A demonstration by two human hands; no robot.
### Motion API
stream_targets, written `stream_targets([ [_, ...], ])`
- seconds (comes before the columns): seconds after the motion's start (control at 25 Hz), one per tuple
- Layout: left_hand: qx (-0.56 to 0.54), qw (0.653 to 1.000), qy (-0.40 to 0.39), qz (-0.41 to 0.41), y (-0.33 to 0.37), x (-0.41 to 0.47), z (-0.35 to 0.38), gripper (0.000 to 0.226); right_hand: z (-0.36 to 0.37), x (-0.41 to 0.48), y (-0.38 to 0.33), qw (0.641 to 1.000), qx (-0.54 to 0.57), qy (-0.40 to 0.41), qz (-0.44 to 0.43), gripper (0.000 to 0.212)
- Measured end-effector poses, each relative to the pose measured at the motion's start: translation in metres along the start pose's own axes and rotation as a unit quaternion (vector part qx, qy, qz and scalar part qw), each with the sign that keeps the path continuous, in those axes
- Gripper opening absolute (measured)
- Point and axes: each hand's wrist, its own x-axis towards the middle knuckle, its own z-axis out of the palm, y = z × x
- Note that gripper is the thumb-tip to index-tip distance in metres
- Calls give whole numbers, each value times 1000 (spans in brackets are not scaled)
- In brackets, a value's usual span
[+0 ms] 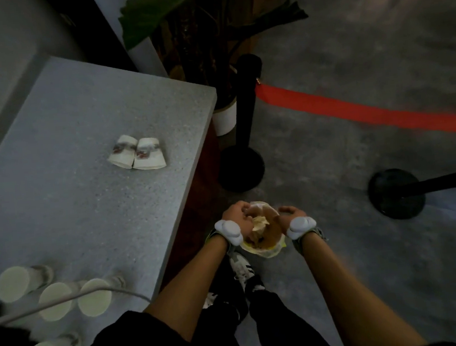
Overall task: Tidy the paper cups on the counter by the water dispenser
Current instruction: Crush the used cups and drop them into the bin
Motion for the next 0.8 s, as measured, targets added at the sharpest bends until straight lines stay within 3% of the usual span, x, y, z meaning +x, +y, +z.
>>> stream_targets([
  [0.12,-5,1000,16,5,-3,-1,-14,44,1,0,-14,1000,1,-8,-15,41],
  [0.4,-61,989,131,-17,-17,-11,-65,33,26,-9,-83,996,-45,-13,-79,36],
  [0.64,-122,956,259,-65,-44,-17,-125,29,73,-13,-162,985,-80,-47,-145,37],
  [0.8,-146,943,281,-103,-68,-17,-158,35,106,-19,-210,969,-122,-65,-204,37],
])
